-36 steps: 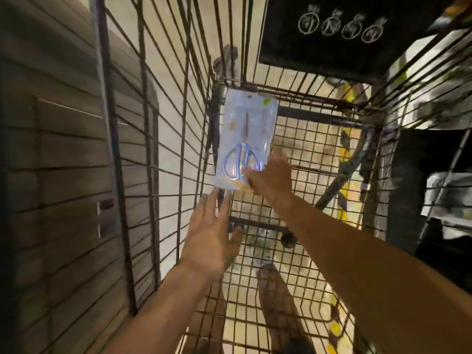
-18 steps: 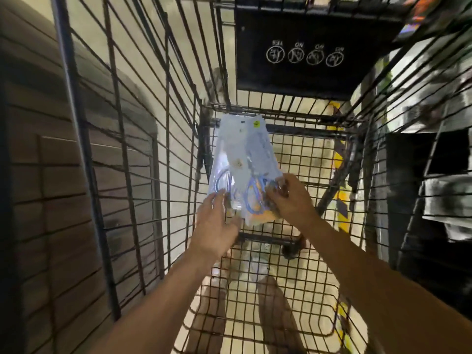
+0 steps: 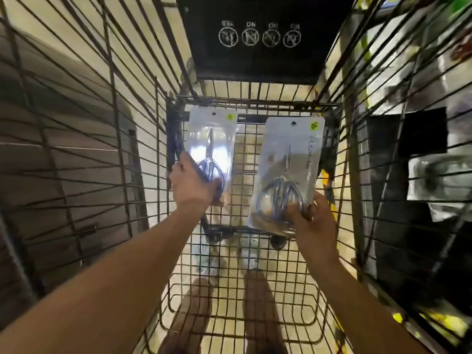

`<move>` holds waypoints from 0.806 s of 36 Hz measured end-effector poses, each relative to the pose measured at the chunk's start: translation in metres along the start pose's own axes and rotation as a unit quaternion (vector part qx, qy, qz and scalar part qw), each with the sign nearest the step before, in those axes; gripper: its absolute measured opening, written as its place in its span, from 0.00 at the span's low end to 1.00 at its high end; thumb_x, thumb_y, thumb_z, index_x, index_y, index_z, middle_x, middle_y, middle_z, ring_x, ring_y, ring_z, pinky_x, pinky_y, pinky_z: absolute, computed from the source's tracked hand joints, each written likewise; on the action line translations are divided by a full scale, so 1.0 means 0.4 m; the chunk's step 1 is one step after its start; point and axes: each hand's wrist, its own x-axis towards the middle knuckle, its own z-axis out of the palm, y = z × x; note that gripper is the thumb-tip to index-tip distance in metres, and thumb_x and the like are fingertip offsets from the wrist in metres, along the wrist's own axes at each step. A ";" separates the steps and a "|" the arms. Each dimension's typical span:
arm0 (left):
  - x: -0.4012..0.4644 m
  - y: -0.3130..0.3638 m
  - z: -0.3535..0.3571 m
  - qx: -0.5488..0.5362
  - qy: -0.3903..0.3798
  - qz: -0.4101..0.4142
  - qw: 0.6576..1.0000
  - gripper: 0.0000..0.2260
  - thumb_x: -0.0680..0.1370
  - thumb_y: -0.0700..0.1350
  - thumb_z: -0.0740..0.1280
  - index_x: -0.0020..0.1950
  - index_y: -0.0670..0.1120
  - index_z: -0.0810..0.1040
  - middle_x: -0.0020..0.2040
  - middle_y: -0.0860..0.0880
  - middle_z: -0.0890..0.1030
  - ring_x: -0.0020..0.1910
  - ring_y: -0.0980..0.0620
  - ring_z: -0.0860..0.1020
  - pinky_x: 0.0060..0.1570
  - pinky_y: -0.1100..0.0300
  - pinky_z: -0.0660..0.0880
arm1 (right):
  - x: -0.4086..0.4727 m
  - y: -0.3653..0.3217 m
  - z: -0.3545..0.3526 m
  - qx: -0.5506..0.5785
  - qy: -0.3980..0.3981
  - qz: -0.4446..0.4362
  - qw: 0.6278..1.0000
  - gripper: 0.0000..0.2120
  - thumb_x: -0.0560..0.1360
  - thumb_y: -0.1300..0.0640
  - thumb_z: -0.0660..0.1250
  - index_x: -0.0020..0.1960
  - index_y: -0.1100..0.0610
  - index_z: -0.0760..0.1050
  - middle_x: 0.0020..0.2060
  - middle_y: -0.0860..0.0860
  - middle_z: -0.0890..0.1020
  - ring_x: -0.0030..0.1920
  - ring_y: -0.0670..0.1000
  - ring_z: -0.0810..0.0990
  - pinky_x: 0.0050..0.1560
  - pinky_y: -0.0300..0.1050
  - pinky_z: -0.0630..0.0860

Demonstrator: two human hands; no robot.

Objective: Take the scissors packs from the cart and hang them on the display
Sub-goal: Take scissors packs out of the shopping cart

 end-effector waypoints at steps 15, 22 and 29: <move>-0.023 -0.014 0.001 -0.169 0.010 0.053 0.984 0.38 0.67 0.35 0.82 0.71 0.47 0.67 0.61 0.55 0.76 0.60 0.53 0.77 0.53 0.69 0.73 | 0.003 0.015 -0.001 -0.020 0.037 0.023 0.999 0.14 0.80 0.62 0.68 0.63 0.51 0.73 0.50 0.48 0.83 0.49 0.47 0.83 0.43 0.40 0.81; -0.079 -0.037 -0.020 -0.247 -0.055 0.113 0.961 0.26 0.78 0.27 0.68 0.74 0.40 0.68 0.60 0.49 0.78 0.56 0.61 0.77 0.55 0.73 0.77 | -0.009 0.021 0.017 0.001 0.054 0.003 0.999 0.12 0.80 0.62 0.67 0.59 0.49 0.72 0.48 0.47 0.83 0.48 0.45 0.83 0.51 0.49 0.82; -0.140 -0.073 -0.062 -0.262 -0.101 0.140 0.950 0.26 0.79 0.29 0.68 0.72 0.50 0.71 0.66 0.45 0.81 0.66 0.45 0.80 0.68 0.40 0.75 | -0.067 -0.001 0.006 0.035 0.050 -0.016 0.998 0.16 0.79 0.68 0.67 0.65 0.57 0.73 0.54 0.53 0.82 0.54 0.50 0.80 0.46 0.28 0.76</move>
